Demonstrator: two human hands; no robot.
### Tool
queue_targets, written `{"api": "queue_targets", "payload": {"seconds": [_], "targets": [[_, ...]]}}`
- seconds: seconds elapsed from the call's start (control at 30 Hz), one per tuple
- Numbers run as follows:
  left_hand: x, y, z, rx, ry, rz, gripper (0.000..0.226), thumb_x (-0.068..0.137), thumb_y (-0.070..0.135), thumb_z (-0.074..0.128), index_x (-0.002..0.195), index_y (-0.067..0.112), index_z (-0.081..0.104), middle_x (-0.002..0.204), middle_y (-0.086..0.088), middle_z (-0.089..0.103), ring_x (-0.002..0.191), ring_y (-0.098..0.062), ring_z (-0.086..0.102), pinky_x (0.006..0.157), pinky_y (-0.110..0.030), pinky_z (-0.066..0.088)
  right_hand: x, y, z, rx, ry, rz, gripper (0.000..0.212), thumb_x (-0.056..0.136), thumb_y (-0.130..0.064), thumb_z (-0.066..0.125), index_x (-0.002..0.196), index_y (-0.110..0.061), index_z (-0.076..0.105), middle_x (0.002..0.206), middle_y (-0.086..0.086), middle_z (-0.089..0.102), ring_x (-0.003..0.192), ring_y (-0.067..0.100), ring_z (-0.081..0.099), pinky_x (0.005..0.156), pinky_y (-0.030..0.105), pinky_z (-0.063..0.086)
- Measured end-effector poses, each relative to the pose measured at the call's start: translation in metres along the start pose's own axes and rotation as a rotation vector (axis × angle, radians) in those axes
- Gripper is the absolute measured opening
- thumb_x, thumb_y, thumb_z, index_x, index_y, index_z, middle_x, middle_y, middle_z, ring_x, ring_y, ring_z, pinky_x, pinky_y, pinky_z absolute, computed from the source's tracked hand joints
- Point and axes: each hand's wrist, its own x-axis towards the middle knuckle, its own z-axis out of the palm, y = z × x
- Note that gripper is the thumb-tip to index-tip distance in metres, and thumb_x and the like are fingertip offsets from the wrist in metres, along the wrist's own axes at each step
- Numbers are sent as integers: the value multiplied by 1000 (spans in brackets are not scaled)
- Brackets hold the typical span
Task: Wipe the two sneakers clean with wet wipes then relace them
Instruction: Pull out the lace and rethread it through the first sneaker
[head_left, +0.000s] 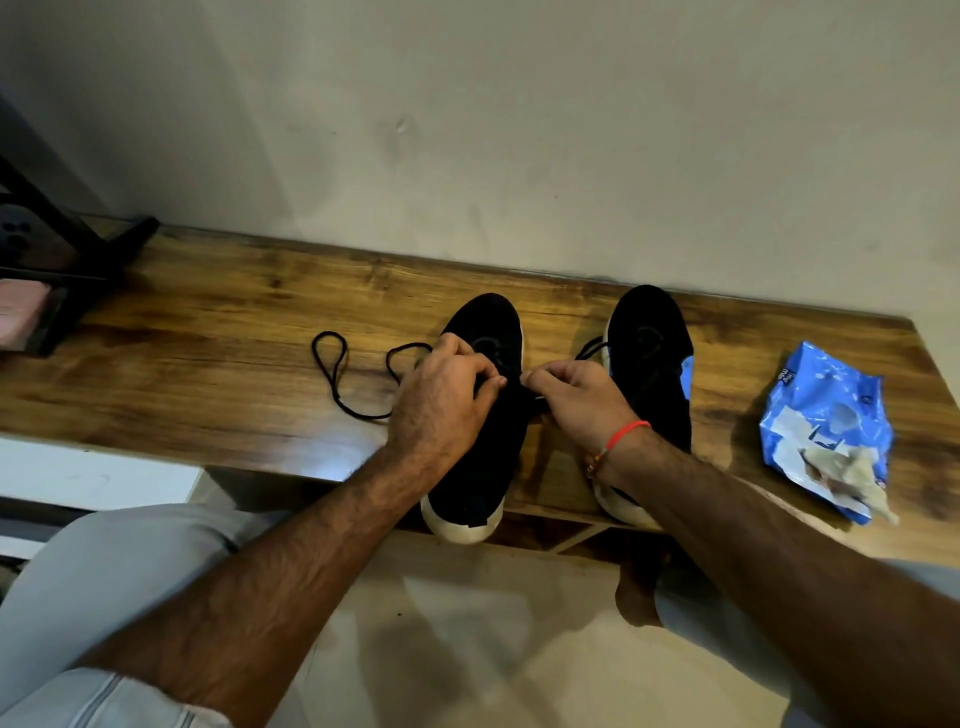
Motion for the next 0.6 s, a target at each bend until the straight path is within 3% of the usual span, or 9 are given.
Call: {"api": "queue_targets", "payload": {"seconds": [0.2,0.27,0.37,0.5,0.6], "targets": [[4,-8,9,-210,-8,-73,15,94,32,71,101,20,76,104,6,55,101,-11,54,83,-32,50,-2,1,-2,40,-76,-33,21,96,-18,63,98,0,75,97,14,75,93,23,71,79,30,59],[4,-8,13,-219,4,-111,13,94,30,71,100,20,76,104,6,56,101,-9,53,82,-29,48,-4,1,-3,84,-112,-26,22,96,-17,63,103,1,73,100,14,74,95,22,71,79,27,59],[6,-8,18,-315,8,-180,8,92,26,74,96,19,77,101,7,58,99,-9,57,84,-27,48,-2,4,-4,178,-104,35,25,98,-20,61,104,2,71,94,13,70,90,21,69,86,35,59],[7,-7,22,-383,-18,-225,7,91,21,74,96,17,78,97,12,56,101,-14,59,87,-31,50,1,3,-2,129,-81,26,9,96,-9,61,95,-4,67,84,6,68,77,12,66,66,23,58],[8,-9,23,-393,-21,-220,7,90,22,76,96,19,78,92,21,52,106,-15,59,95,-43,51,4,0,-3,140,-70,40,7,94,-9,64,88,-8,65,81,5,67,75,13,65,57,22,54]]}}
